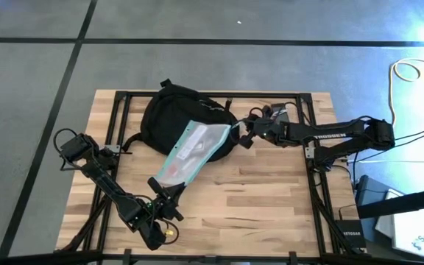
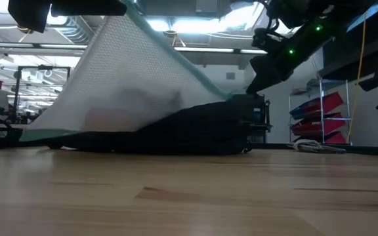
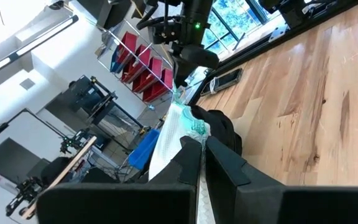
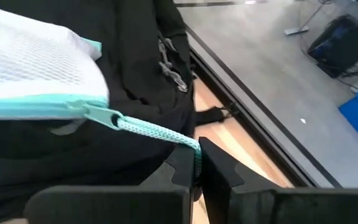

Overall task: Unpack backpack
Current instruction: Close the blue zip bag, then put the blue zip bag into the black backpack

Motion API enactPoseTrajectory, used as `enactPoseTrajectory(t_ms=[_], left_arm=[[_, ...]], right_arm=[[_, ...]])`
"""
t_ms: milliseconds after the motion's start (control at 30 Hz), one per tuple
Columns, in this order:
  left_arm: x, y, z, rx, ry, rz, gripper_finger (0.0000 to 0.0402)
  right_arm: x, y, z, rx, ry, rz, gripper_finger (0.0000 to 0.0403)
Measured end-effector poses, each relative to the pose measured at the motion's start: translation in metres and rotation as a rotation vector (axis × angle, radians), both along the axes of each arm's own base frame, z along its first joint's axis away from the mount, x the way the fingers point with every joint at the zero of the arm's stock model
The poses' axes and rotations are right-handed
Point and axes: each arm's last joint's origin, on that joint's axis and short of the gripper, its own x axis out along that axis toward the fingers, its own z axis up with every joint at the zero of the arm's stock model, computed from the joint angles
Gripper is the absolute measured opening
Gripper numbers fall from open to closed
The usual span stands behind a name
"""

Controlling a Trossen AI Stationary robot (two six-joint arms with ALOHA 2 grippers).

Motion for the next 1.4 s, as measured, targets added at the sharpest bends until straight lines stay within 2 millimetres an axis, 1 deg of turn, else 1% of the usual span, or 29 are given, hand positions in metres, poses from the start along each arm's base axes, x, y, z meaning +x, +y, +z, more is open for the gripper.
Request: enactPoseTrajectory(t_ms=[200,300,367,433,500,600,767,867,967,1033,1133,1333,1400], left_arm=[[0.000,0.000,0.000,0.001,0.001,0.001,0.0000],[0.000,0.000,0.000,-0.002,-0.001,0.001,0.0000],[0.000,0.000,0.000,-0.001,-0.001,0.001,0.0000],[0.000,0.000,0.000,0.000,0.001,0.001,0.0003],[0.000,0.000,0.000,-0.010,-0.009,0.002,0.0009],[0.002,0.002,0.000,-0.028,-0.026,0.009,0.0020],[0.005,0.005,0.000,-0.031,-0.029,0.020,0.0035],[0.005,0.005,0.000,-0.031,-0.029,0.020,0.0039],[0.005,0.005,0.000,-0.031,-0.029,0.020,0.0039],[0.005,0.005,0.000,-0.031,-0.029,0.020,0.0039],[0.005,0.005,0.000,-0.031,-0.029,0.020,0.0040],[0.005,0.005,0.000,-0.023,-0.021,0.020,0.0040],[0.005,0.005,0.000,-0.023,-0.022,0.020,0.0040]], right_arm=[[-0.003,0.000,-0.003,0.000,0.043,-0.016,0.0000],[-0.003,0.000,-0.003,0.008,0.013,-0.067,0.0001],[-0.003,0.000,-0.002,0.014,0.005,-0.068,0.0006],[-0.001,0.001,-0.002,0.037,-0.016,-0.038,0.0020],[0.000,0.003,-0.001,0.062,-0.032,0.003,0.0044],[0.005,0.012,0.001,0.089,-0.054,0.107,0.0097],[0.018,0.045,0.011,0.141,-0.158,0.485,0.0208],[0.020,0.065,0.015,0.074,-0.165,0.624,0.0263],[0.022,0.077,0.010,-0.038,-0.084,0.701,0.0290],[0.026,0.081,0.004,-0.100,-0.039,0.736,0.0294],[0.036,0.082,-0.004,-0.130,-0.056,0.743,0.0288],[0.057,0.082,-0.021,-0.140,-0.078,0.734,0.0256],[0.063,0.082,-0.026,-0.141,-0.061,0.737,0.0241]])
